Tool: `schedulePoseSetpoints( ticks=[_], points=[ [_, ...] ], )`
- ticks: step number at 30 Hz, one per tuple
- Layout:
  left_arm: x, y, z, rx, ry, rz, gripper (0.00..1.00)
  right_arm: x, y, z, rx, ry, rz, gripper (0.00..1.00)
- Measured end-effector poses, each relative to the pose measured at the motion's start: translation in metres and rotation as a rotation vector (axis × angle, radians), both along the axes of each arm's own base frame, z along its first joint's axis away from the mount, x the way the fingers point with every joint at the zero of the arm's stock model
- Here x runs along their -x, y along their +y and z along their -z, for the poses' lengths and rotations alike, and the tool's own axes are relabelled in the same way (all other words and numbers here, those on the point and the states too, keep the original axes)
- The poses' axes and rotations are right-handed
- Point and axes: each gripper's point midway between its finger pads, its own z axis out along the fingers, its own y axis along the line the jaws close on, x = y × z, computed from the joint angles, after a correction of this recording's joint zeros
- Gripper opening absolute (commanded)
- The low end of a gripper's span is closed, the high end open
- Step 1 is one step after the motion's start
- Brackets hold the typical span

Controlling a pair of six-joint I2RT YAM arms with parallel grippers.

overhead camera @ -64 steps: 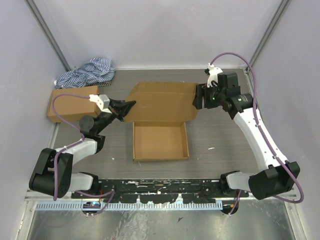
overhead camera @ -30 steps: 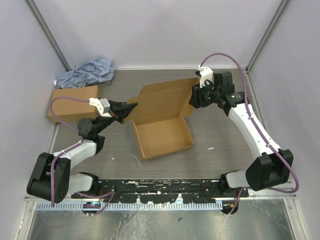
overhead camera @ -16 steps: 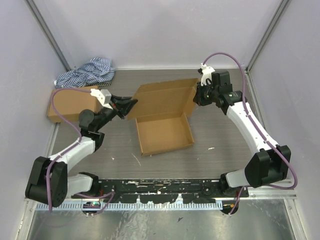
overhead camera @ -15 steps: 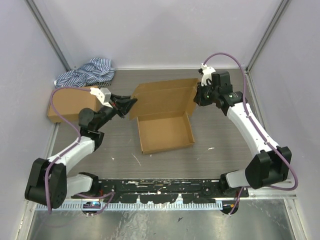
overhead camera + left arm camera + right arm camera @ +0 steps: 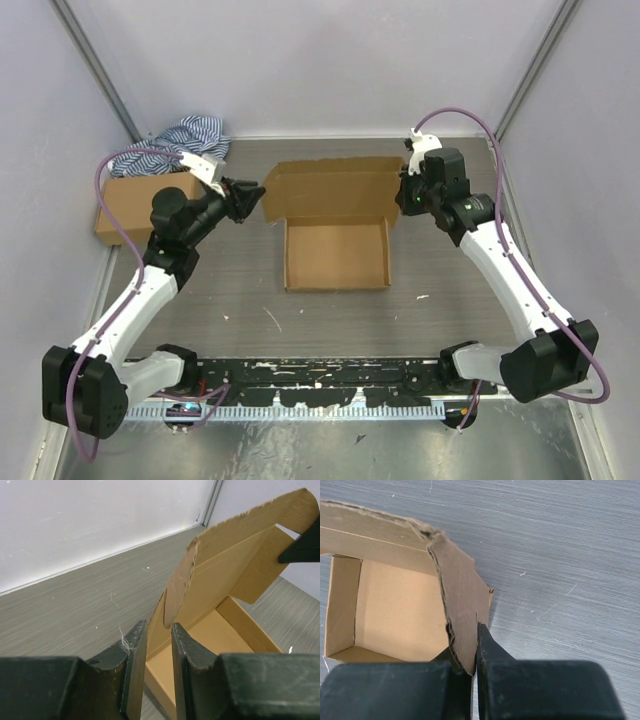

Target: Fold the paper box

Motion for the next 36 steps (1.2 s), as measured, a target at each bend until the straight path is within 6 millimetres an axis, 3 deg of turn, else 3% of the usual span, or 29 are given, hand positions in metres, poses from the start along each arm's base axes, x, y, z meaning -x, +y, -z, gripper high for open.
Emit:
schedulePoseSetpoints(
  ticks=[4,9,19,25,31,36],
  points=[
    [-0.003,-0.001,-0.005,-0.048,0.013,0.006,0.34,0.006,0.008,0.003,0.004,0.017,-0.004,0.01],
    [-0.006,-0.004,0.002,-0.153,0.065,0.033,0.34,0.014,0.016,0.008,0.009,0.044,-0.014,0.01],
    [-0.003,-0.013,0.042,-0.295,0.24,0.053,0.25,0.019,0.02,0.011,0.009,0.063,0.003,0.01],
    [-0.011,-0.013,0.045,-0.311,0.332,-0.001,0.24,0.019,0.02,0.012,0.017,0.061,0.023,0.01],
    [-0.016,-0.01,0.047,-0.322,0.351,-0.041,0.32,0.019,0.02,0.013,0.021,0.059,0.042,0.01],
    [-0.011,-0.002,0.061,-0.39,0.358,-0.058,0.41,0.019,0.021,0.014,0.021,0.061,0.046,0.01]
  ],
)
